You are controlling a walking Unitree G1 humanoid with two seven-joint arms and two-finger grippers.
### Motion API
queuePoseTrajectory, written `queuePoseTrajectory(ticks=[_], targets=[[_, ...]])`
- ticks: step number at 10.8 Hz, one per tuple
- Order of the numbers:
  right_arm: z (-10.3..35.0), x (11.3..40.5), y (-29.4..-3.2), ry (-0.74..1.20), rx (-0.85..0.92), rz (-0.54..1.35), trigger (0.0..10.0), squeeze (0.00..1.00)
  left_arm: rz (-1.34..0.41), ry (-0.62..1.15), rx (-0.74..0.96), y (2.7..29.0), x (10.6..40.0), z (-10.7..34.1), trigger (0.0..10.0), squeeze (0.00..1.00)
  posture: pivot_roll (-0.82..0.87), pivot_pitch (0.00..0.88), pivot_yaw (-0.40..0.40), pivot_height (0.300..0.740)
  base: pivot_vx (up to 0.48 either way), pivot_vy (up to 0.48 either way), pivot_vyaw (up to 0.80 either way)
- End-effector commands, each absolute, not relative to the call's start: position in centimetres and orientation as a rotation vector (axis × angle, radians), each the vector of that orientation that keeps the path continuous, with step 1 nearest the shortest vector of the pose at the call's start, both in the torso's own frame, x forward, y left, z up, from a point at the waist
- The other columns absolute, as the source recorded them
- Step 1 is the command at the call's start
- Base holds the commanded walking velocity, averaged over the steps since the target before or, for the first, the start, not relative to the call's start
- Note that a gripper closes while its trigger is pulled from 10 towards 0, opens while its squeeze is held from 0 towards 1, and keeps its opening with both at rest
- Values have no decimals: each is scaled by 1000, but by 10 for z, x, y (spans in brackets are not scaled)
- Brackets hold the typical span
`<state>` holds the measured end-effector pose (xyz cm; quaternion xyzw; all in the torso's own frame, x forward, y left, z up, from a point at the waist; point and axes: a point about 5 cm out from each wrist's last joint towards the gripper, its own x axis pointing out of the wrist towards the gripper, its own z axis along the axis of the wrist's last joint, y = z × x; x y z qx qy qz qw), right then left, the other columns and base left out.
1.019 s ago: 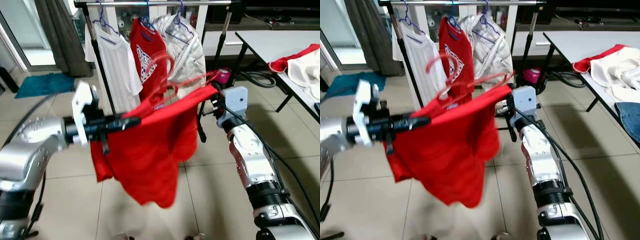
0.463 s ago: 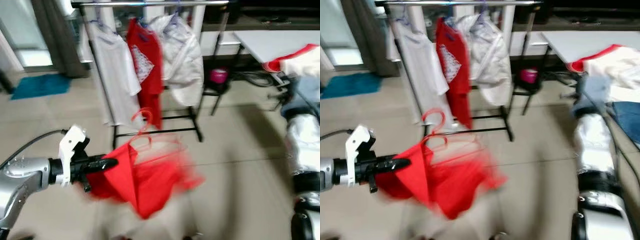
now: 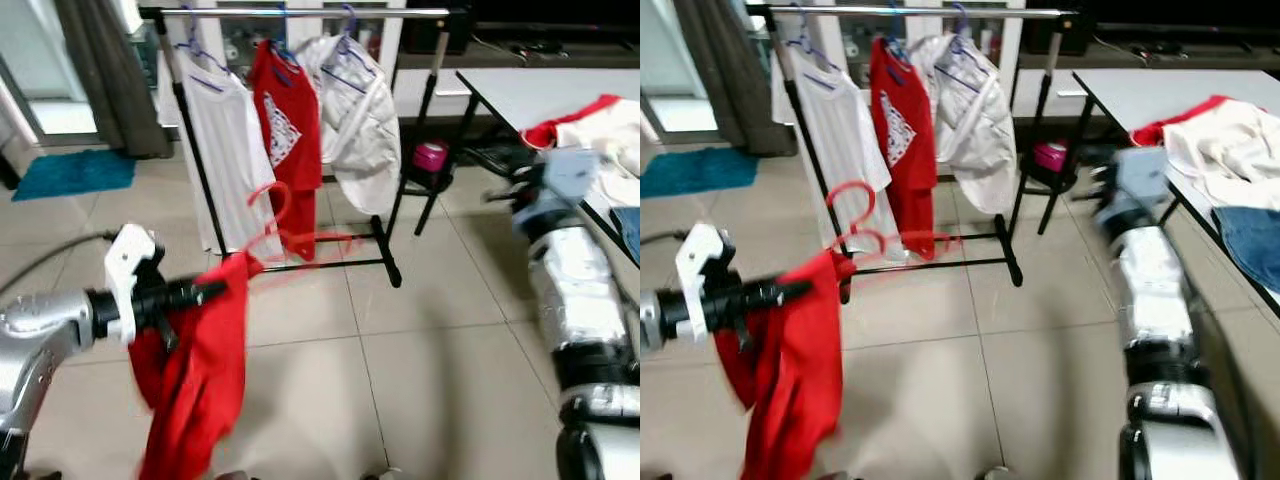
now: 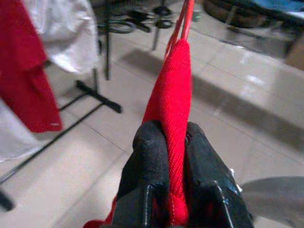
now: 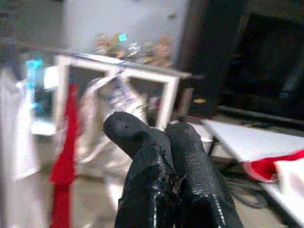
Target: Hang hanger
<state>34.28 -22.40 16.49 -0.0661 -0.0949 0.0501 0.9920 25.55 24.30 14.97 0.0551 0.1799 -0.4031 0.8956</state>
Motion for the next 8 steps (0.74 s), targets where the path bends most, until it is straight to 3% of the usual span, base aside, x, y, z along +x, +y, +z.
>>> queuePoseTrajectory(ticks=[1, 4, 8], targets=[[152, 337, -222, -124, -109, 121, 10000, 0, -800, 364, 141, 241, 259, 146, 0, 0, -72, 0, -20, 740, 0, 0, 0], [123, 302, -204, -27, 228, 93, 10000, 0, -704, 283, 65, 208, 270, 130, 0, 0, -81, 0, -7, 740, 0, 0, 0], [81, 259, -167, 310, 326, 52, 10000, 0, -455, 253, -51, 185, 288, 109, 0, 0, -122, 0, 15, 740, 0, 0, 0]])
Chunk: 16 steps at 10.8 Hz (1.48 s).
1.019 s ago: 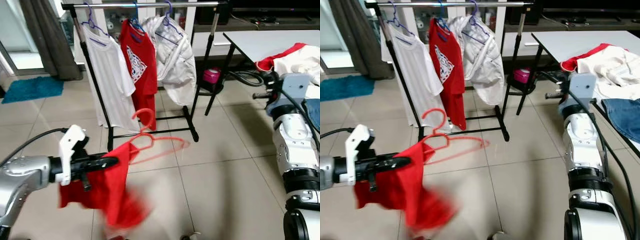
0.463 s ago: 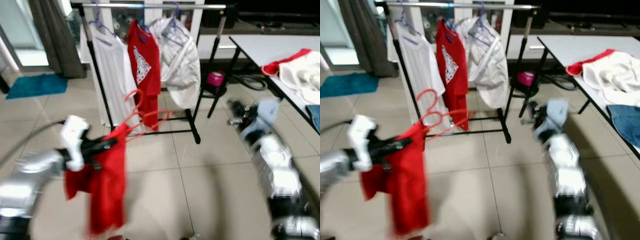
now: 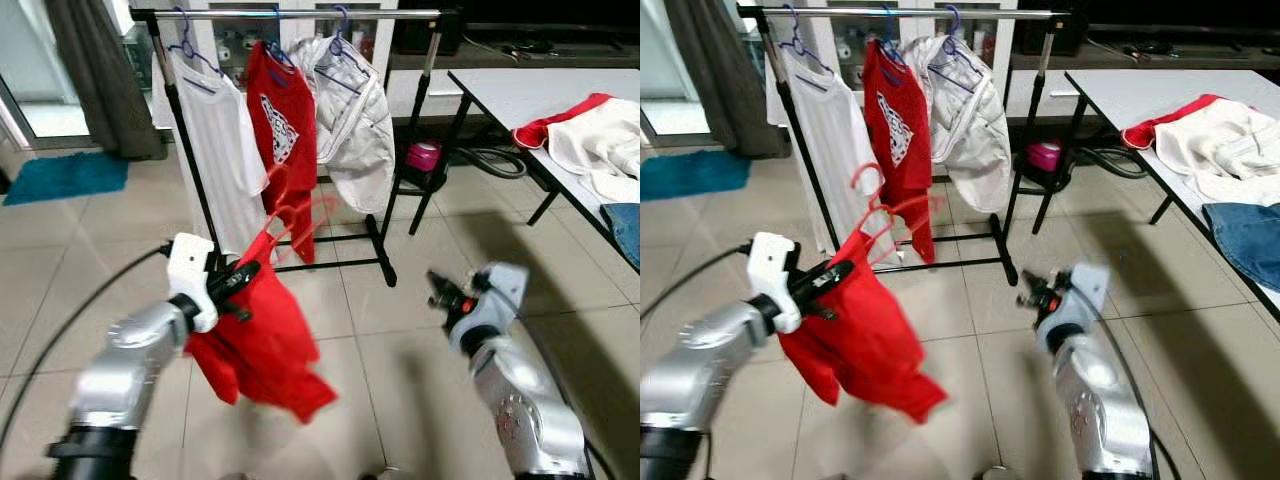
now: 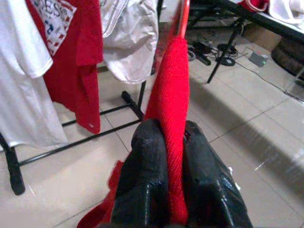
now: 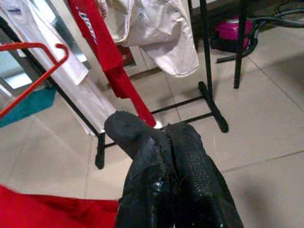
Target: Hang hanger
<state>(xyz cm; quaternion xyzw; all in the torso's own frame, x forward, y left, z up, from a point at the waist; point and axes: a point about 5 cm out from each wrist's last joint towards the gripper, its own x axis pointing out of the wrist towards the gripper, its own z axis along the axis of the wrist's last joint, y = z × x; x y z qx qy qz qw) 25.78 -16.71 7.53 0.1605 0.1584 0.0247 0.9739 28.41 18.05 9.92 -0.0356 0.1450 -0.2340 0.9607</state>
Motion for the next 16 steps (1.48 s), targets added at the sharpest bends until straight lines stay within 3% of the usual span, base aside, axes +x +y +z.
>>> queuePoseTrajectory(ticks=[1, 3, 5, 7, 8, 10, 11, 15, 16], targets=[[86, 261, -165, 250, 290, 42, 10000, 0, -466, 244, -77, 177, 289, 108, 0, 0, -131, 0, 18, 740, 0, 0, 0], [94, 260, -158, 209, 219, 95, 10000, 0, -515, 234, -45, 172, 290, 106, 0, 0, -138, 0, 9, 740, 0, 0, 0], [104, 261, -153, 168, 196, 327, 10000, 0, -645, 189, -31, 185, 295, 124, 0, 0, -132, 0, -4, 740, 0, 0, 0], [114, 267, -153, 132, 147, 578, 10000, 0, -885, 109, 25, 200, 311, 169, 0, 0, -119, 0, -4, 740, 0, 0, 0], [115, 268, -151, 142, 126, 649, 10000, 0, -909, 86, 25, 208, 319, 185, 0, 0, -117, 0, 11, 740, 0, 0, 0], [114, 273, -153, 141, 131, 678, 10000, 20, -1018, -26, -17, 215, 333, 232, 0, 0, -99, 13, 19, 740, 0, 0, 0], [115, 273, -152, 129, 159, 674, 10000, 1000, -1091, -53, -38, 212, 333, 244, 0, 0, -99, 29, 29, 740, 0, 0, 0], [146, 242, -116, -9, 249, 1002, 10000, 1000, -1383, 5, -40, 210, 325, 258, 0, 0, -100, 36, 63, 740, 0, 0, 0], [145, 239, -118, -12, 237, 1006, 10000, 1000, -1439, 41, -56, 213, 318, 255, 0, 0, -104, 27, 82, 740, 0, 0, 0]])
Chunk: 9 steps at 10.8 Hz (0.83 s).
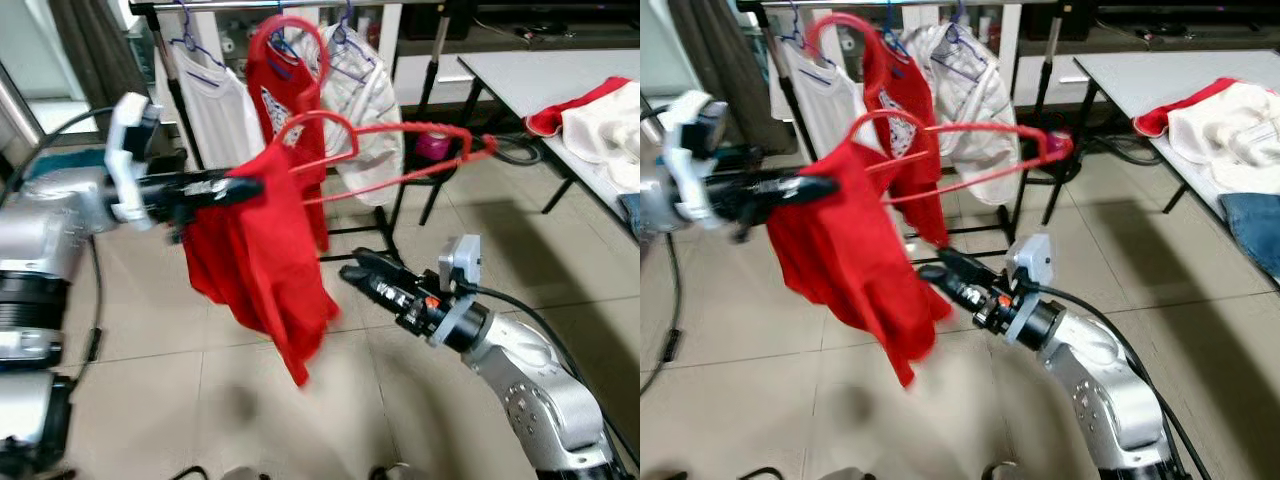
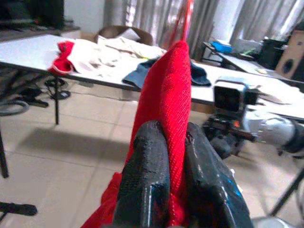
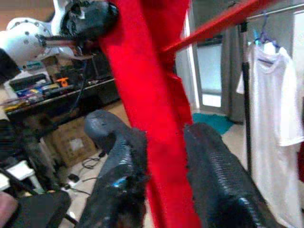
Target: Hang hanger
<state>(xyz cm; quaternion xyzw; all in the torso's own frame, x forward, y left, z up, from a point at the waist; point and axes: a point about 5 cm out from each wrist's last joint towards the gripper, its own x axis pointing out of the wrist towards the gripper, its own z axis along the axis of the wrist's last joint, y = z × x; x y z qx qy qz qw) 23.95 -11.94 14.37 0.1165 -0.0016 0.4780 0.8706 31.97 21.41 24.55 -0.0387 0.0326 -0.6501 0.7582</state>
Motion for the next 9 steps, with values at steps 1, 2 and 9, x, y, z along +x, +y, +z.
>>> queuePoseTrajectory(ticks=[1, 2, 9], targets=[[151, 233, -128, -5, 250, 1031, 10000, 1000, -1484, 35, -55, 209, 318, 261, 0, 0, -103, 40, 76, 740, 0, 0, 0], [145, 227, -134, 36, 216, 1037, 10000, 1000, -1497, 34, -55, 211, 320, 265, 0, 0, -104, 34, 78, 740, 0, 0, 0], [87, 218, -165, 237, 189, 98, 10000, 0, -633, 321, -58, 184, 290, 113, 10000, 0, -129, 0, 101, 740, 0, 0, -229]])
